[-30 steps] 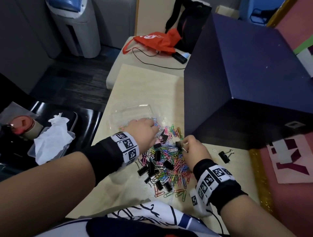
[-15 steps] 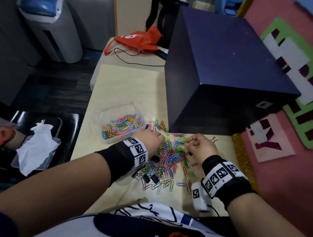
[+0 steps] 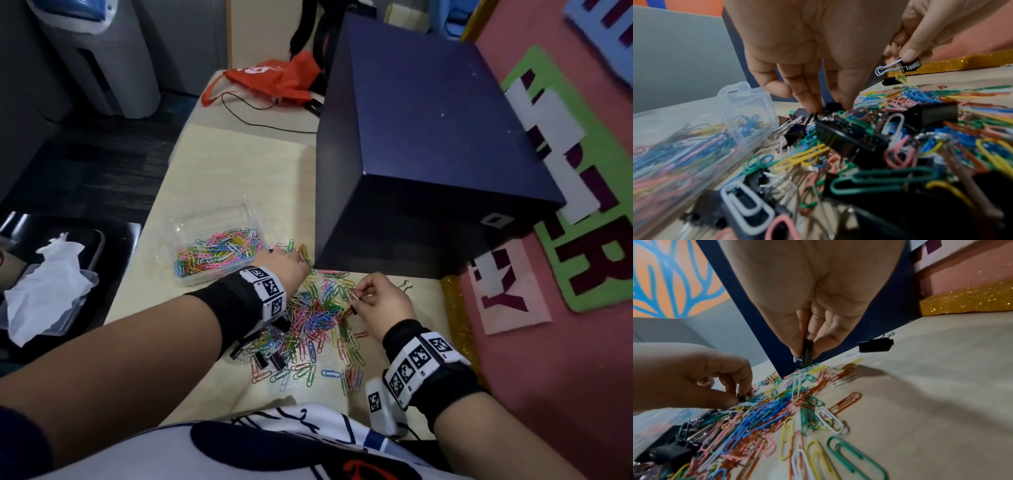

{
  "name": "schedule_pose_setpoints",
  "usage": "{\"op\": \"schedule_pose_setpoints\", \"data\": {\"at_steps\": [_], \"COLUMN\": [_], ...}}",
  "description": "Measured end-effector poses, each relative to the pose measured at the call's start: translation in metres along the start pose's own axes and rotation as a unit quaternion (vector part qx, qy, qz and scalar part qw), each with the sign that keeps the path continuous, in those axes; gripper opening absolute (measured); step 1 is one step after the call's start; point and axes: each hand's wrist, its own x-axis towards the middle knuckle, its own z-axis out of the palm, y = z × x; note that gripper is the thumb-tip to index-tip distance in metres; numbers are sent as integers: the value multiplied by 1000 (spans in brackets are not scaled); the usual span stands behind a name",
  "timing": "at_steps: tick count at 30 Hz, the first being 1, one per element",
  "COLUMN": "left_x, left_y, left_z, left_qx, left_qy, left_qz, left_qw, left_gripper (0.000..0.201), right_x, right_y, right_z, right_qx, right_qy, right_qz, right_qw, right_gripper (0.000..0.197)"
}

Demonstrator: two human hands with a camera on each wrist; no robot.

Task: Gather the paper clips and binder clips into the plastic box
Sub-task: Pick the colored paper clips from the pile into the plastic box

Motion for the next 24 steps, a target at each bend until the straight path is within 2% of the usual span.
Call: {"op": "schedule_pose_setpoints", "data": {"at_steps": [4,11,15,18,20,24], "left_x": [-1,-4,-6,-8,-8,-9], "left_y": [3,2,2,-1,-6,-12], "left_z": [-3,-8,-11,-14,-16,-21], "left_qx": [-2,27,19,8,-16,-76], "left_qy": [3,-48,-44,-28,-5,40], "left_qz": [-11,-16,-21,-26,-21,-22], "left_qw": [1000,998,999,999,1000,996], "left_gripper": [42,30,28,26,27,24], "right_x": [-1,4,8,13,14,10], "right_y": [-2,-5,6,17,21,12], "right_z": [-6,-14,-27,-33,-34,-20], "right_qx": [16,-12,-58,-115,-173,-171], "right_qy": [5,52,117,103,86,-41], "right_qz": [-17,-24,42,91,79,28], "right_qw": [1000,998,991,984,978,984], "right_gripper": [9,16,17,17,26,47]}}
